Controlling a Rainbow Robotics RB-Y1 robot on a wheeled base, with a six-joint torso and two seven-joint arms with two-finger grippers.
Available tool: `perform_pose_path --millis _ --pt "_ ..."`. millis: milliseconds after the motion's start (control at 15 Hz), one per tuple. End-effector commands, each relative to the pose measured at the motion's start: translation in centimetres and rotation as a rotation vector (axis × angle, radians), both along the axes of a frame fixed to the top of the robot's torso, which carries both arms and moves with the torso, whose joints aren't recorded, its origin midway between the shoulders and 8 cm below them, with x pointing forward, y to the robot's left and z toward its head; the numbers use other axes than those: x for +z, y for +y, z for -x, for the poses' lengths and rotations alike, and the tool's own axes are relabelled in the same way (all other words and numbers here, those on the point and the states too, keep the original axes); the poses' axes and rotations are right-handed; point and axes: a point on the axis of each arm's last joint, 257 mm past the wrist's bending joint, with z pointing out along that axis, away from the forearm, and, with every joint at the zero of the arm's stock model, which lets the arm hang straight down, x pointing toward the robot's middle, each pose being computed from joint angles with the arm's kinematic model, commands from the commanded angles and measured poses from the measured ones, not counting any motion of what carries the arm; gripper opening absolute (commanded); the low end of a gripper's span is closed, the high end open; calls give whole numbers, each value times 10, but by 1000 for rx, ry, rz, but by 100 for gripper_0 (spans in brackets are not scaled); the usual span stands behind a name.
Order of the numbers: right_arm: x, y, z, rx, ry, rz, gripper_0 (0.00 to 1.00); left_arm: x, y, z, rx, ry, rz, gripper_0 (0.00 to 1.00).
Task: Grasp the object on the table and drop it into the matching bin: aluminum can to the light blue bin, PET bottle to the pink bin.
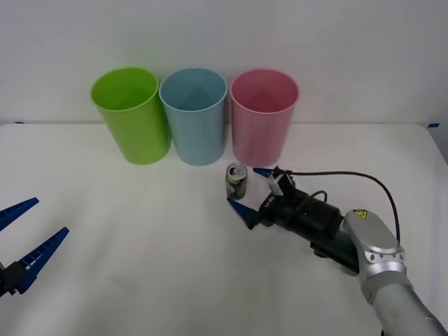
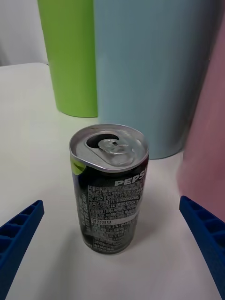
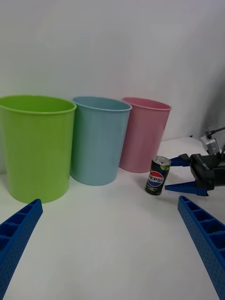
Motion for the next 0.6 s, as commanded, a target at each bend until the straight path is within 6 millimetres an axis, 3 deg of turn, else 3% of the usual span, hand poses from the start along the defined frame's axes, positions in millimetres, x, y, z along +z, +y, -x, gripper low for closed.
perform_pose_path --millis 67,600 --pt "-3 9 -9 -16 8 10 100 0 0 0 0 0 0 100" --pt "-4 30 -23 -49 11 25 100 0 0 0 0 0 0 100"
